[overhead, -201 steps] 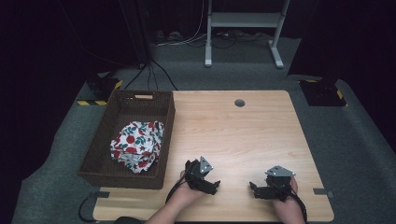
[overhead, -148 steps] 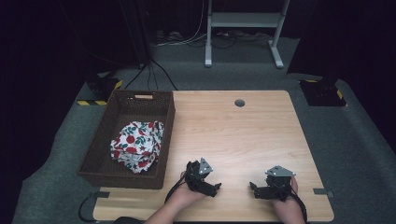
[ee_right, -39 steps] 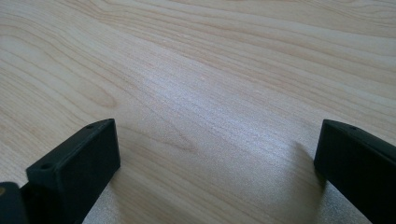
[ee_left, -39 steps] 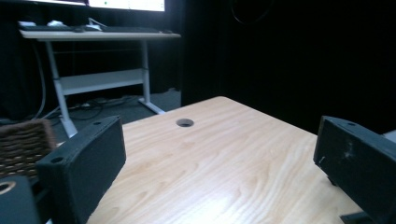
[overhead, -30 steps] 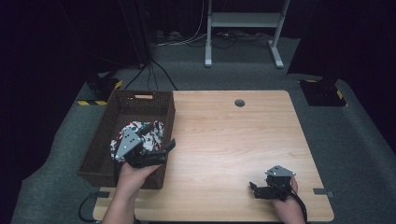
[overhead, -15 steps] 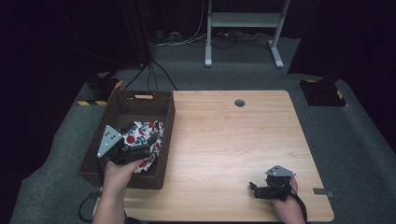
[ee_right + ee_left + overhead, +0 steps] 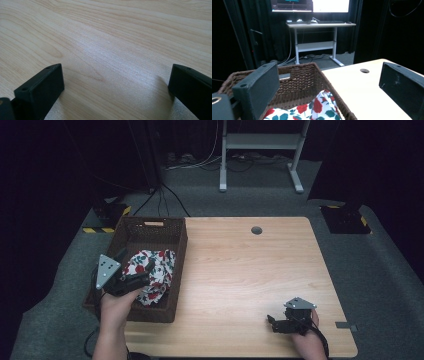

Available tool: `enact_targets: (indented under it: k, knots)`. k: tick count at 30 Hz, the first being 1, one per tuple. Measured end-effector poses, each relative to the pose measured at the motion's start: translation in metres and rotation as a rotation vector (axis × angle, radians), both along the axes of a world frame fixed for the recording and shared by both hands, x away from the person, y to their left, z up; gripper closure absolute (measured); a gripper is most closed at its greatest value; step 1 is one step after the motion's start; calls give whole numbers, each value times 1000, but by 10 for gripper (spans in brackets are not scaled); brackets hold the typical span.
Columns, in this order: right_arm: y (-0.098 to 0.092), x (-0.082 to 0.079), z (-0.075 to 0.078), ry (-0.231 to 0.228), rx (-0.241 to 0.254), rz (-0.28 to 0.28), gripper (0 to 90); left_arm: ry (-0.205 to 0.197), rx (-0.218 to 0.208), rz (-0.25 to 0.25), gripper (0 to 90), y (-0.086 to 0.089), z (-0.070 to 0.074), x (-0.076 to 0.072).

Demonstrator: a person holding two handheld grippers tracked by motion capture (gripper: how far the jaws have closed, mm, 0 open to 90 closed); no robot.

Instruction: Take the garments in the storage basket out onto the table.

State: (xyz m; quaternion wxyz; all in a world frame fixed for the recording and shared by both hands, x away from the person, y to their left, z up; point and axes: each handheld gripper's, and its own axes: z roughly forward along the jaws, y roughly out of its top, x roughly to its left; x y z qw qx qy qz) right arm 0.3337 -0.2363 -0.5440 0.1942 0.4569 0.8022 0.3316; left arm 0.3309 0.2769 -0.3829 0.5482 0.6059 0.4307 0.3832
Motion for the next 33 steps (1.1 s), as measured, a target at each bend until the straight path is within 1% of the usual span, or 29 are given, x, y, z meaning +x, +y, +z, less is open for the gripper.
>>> enact_targets:
  k: [7, 8, 9, 11, 15, 17, 18, 19, 20, 22, 23, 24, 25, 27, 28, 29, 30, 31, 33]
  knots:
    - [0, 0, 0, 0, 0, 0, 0, 5, -8, 35, 42, 5, -3, 1]
    - [0, 0, 0, 0, 0, 0, 0, 15, -8, 50, 53, 6, -5, 2]
    - [0, 0, 0, 0, 0, 0, 0, 15, -8, 50, 56, 6, -5, 2]
    - [0, 0, 0, 0, 0, 0, 0, 27, -3, 66, 60, 7, -8, 5]
    - [0, 0, 0, 0, 0, 0, 0, 37, -7, 71, 65, 8, -11, 6]
    - [0, 0, 0, 0, 0, 0, 0, 53, -19, 75, 66, 7, -12, 7]
    - [0, 0, 0, 0, -1, 0, 0, 58, -17, 69, 66, 6, -14, 7]
    - [0, 0, 0, 0, -1, 0, 0, 63, -7, 66, 66, 4, -15, 7]
    - [0, 0, 0, 0, -1, 0, 0, 63, -7, 66, 66, 4, -15, 7]
    - [0, 0, 0, -1, -1, 1, 0, 78, -3, 66, 66, 2, -17, 9]
    - [0, 0, 0, 0, 0, 0, 0, 91, 7, 61, 67, -1, -18, 12]
    - [0, 0, 0, 0, 0, 0, 0, 91, 7, 61, 67, -1, -18, 12]
    - [0, 0, 0, 0, 0, -2, 0, 104, 11, 62, 67, -2, -18, 13]
    - [0, 0, 0, 0, 1, -2, 0, 133, 39, 56, 67, -6, -15, 18]
    - [0, 0, 0, 0, 1, -2, 0, 133, 39, 56, 67, -6, -15, 18]
    - [0, 0, 0, 0, 0, 0, 0, 157, 62, 44, 67, -6, -12, 23]
    - [0, 0, 0, 0, 0, 0, 0, 157, 62, 44, 67, -6, -12, 23]
    - [0, 0, 0, 0, 0, 0, 0, 167, 70, 44, 67, -6, -10, 26]
    - [0, 0, 0, 0, 0, 0, 0, 200, 94, 42, 66, -4, -9, 34]
